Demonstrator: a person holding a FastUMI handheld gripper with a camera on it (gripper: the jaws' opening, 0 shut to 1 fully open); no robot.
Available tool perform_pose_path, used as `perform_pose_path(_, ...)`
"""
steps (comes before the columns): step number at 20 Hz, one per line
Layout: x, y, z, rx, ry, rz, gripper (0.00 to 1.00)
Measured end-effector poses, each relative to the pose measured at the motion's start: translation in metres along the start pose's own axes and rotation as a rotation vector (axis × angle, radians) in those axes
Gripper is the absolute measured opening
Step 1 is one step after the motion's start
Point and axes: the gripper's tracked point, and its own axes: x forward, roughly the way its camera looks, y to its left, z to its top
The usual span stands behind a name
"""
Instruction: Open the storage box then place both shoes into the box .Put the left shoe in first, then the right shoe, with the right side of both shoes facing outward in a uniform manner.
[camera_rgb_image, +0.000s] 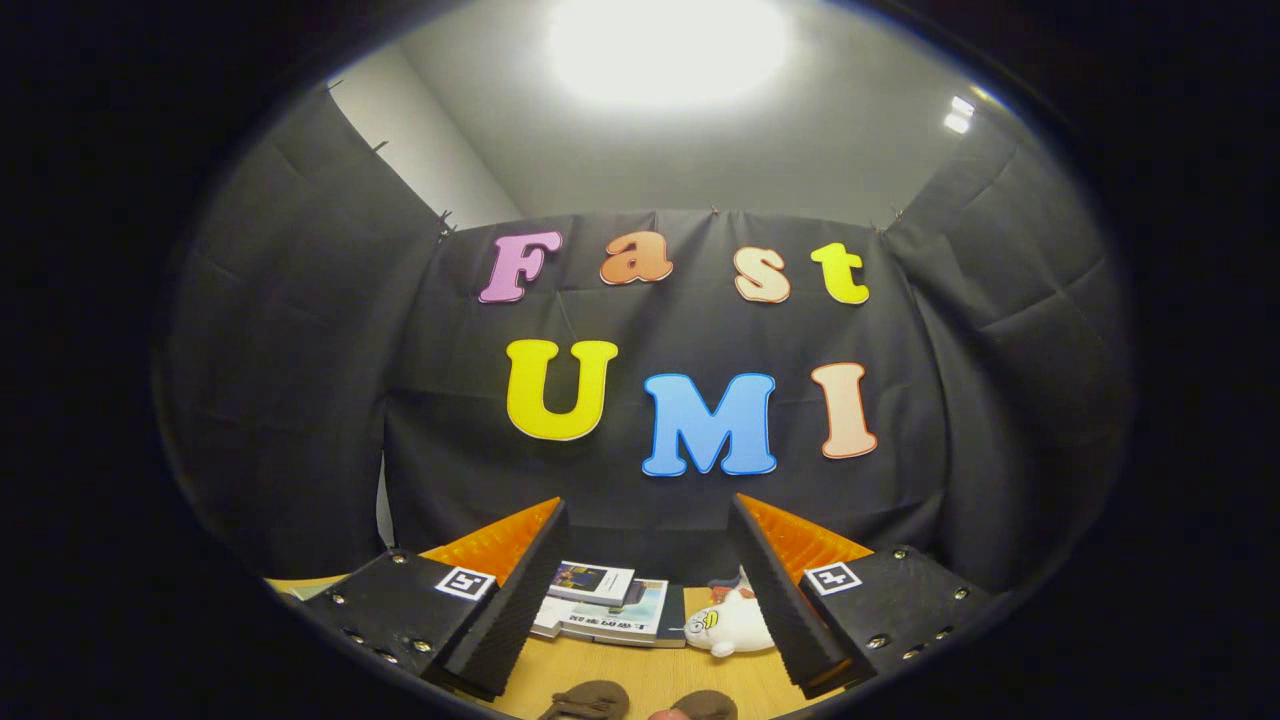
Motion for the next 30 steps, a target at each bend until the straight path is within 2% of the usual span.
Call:
perform_pose_path(7,-0.008,0.009,-0.004,0.014,0.017,0.005,0.97)
perform_pose_path(14,-0.020,0.038,-0.033,0.154,0.099,0.076,0.97)
perform_pose_path(20,-0.033,0.071,-0.071,0.341,0.244,0.169,0.97)
perform_pose_path(30,-0.042,0.096,-0.132,0.735,0.456,0.194,0.97)
